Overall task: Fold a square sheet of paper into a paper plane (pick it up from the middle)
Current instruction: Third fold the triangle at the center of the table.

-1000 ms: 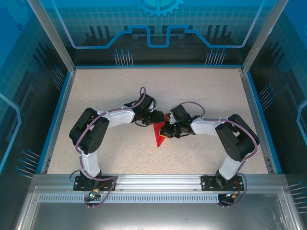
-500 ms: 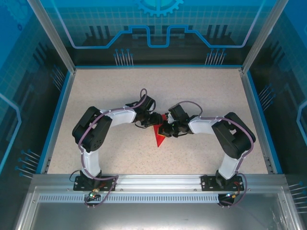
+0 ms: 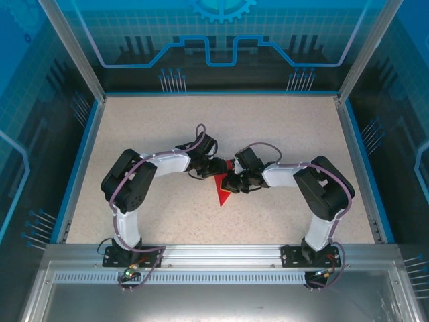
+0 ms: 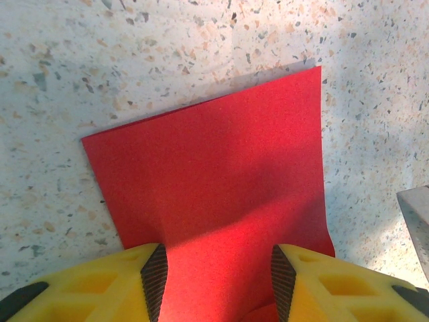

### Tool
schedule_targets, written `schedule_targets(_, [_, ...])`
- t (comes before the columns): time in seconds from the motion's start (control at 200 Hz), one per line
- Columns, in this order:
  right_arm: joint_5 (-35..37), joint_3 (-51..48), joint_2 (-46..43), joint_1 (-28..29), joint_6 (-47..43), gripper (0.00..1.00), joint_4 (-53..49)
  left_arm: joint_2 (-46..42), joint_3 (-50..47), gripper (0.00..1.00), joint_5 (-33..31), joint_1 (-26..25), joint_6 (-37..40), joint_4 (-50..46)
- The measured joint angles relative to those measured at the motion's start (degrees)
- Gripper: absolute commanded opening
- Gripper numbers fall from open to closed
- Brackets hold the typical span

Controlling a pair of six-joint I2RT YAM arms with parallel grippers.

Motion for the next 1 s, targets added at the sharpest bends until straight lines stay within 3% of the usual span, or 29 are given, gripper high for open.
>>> schedule_targets(1.0, [-0.07,0.63,1.53,0.07,0.02,0.02,0.94,0.09,0.00,0.48,0.00,0.00,0.00,0.04])
